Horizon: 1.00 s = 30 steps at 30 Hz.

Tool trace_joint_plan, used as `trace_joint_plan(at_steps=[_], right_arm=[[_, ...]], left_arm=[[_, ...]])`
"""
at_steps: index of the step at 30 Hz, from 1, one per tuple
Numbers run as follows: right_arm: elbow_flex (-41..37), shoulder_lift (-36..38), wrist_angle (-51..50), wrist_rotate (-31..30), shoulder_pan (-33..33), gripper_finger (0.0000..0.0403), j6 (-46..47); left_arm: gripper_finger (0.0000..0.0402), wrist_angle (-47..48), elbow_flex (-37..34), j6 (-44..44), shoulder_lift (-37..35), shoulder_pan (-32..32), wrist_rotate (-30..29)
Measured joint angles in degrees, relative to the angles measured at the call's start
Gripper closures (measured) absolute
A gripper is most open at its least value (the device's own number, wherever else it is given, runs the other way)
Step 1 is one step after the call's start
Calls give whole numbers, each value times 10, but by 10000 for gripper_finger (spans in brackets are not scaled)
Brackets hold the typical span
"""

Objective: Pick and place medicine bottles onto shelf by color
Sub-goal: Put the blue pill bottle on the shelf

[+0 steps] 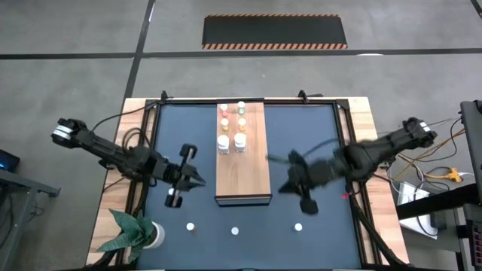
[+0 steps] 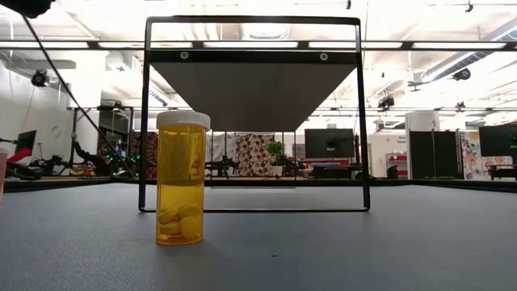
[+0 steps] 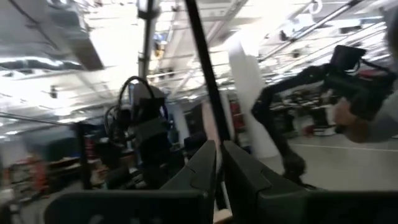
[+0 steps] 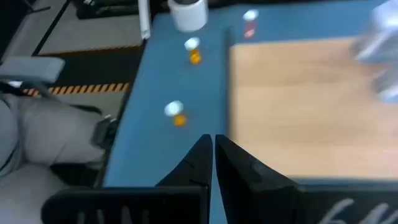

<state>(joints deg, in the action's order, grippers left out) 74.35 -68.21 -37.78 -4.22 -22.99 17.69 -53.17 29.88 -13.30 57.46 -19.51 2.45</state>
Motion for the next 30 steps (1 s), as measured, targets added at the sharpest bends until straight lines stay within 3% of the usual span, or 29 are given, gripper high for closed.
trace_joint_plan(at_steps=[8,15,18,25,30], right_arm=[[0,-62,-3,-106,-146,392,187],[1,-138,-32,-105,-198,392,349],[2,-163,-54,-78,-208,392,408],[2,-211,-111,-62,-250,384,424],[0,-216,-130,-85,-265,330,422]], left_arm=[[389,-118,1,10,90,-54,0],[389,-160,3,10,128,-75,0],[389,-163,2,10,131,-79,-1],[389,-165,2,10,133,-80,-1],[389,-165,2,9,132,-80,-1]])
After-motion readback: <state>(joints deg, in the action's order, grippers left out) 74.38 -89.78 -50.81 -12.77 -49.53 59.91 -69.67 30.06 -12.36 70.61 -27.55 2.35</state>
